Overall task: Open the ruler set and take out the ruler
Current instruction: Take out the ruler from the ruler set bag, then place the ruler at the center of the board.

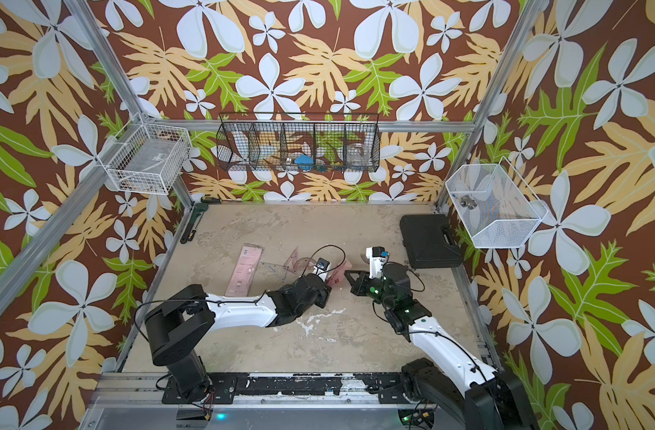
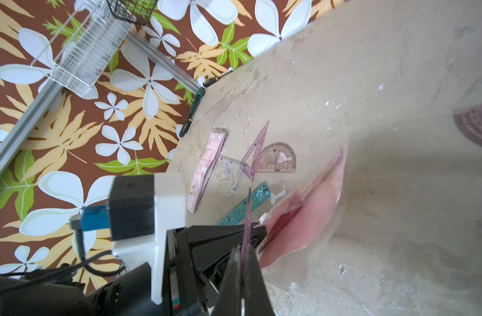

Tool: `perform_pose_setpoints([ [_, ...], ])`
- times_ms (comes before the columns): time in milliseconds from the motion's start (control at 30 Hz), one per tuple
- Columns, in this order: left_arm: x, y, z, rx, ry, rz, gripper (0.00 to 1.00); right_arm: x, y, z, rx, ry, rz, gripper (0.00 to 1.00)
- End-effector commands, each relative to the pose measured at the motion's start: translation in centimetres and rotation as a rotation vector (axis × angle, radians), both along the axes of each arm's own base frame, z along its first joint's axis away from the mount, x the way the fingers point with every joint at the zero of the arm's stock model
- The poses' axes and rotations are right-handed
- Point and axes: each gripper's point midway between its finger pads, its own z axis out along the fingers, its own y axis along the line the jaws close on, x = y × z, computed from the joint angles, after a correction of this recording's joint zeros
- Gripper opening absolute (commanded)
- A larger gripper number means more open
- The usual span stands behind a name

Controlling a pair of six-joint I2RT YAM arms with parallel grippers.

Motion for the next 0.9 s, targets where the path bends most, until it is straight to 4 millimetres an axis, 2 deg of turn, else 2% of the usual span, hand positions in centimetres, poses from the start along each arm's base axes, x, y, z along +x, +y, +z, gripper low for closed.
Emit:
perform_pose_setpoints([
  [0, 0.0, 0.5, -0.2, 0.021, 0.0, 0.014, 0.0, 0.3, -1.4, 1.5, 0.025, -0.016, -0.039, 0.0],
  [100, 0.0, 0.7, 0.0, 0.015, -0.002, 0.021, 0.0, 0.8, -3.1, 3.2, 0.023, -0.038, -0.088, 0.0],
  [233, 0.0, 0.9, 0.0, 0.012, -0.001, 0.029, 0.0, 1.7, -5.7, 3.9, 0.03, -0.039, -0.173, 0.0],
  [400, 0.0, 1.2, 0.1, 0.015, -0.002, 0.045, 0.0, 2.9, -9.5, 0.5, 0.091, 0.049, -0.281, 0.0],
  [467, -0.1, 1.5, 0.2, 0.015, -0.003, 0.053, 0.0, 3.1, -10.4, -0.9, 0.11, 0.071, -0.308, 0.0],
  [567, -0.3, 1.7, 0.5, 0.002, -0.002, 0.052, 0.0, 3.3, -10.9, -3.5, 0.092, 0.117, -0.332, 0.0],
  [700, -0.4, 1.8, 0.5, -0.002, -0.002, 0.05, 0.0, 4.2, -10.4, -5.8, 0.093, 0.154, -0.302, 0.0],
  [800, -0.4, 1.7, 0.6, -0.004, -0.003, 0.046, 0.0, 5.1, -9.6, -7.1, 0.097, 0.192, -0.247, 0.0],
  [867, -0.4, 1.6, 0.7, -0.01, -0.004, 0.043, 0.0, 5.9, -9.1, -7.2, 0.106, 0.181, -0.23, 0.0],
])
